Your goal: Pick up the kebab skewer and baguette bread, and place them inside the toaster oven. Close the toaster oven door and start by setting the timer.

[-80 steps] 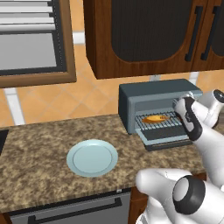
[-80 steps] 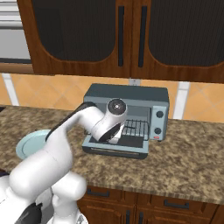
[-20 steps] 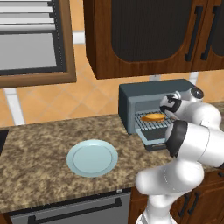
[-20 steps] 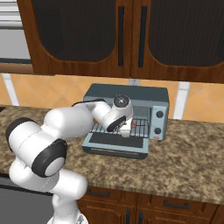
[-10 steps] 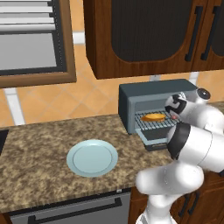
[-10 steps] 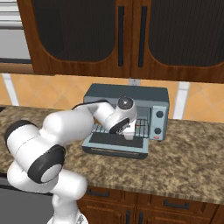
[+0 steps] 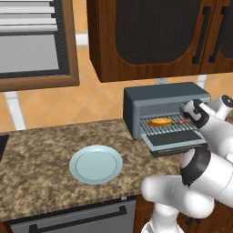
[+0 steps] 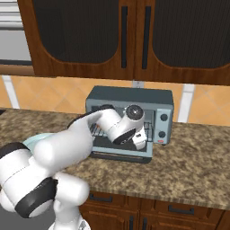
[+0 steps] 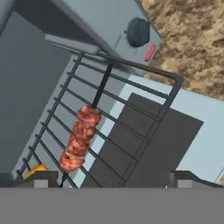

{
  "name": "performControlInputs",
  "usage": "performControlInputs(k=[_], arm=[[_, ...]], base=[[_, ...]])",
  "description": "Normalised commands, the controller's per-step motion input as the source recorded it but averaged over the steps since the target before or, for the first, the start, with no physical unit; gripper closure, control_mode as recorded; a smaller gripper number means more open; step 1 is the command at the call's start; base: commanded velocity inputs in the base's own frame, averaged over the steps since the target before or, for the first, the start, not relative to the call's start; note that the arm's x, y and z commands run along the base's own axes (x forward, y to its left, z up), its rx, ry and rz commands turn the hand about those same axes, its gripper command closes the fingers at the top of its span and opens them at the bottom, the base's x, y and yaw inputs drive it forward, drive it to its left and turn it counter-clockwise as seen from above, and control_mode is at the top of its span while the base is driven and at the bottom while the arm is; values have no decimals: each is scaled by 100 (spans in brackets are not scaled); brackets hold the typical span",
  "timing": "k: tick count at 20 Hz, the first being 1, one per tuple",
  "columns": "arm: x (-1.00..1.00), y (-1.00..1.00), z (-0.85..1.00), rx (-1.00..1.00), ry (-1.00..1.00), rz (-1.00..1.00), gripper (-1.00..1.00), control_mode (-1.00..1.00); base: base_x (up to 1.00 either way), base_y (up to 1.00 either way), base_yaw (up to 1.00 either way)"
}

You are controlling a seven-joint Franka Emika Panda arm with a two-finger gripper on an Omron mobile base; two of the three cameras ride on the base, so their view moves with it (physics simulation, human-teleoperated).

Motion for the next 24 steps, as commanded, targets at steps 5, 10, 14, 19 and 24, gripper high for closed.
performControlInputs(k=[5, 10, 14, 19, 24], arm=[[-49, 39, 0, -34, -3, 40, -100, -100], [-32, 46, 0, -37, -4, 35, -100, -100], [-30, 6, 0, -25, -15, 34, -100, -100], [-13, -2, -3, -16, -17, 17, -100, -100], [-3, 0, 0, -8, -3, 4, -100, -100]], base=[[0, 0, 0], [0, 0, 0], [0, 0, 0], [0, 0, 0], [0, 0, 0]])
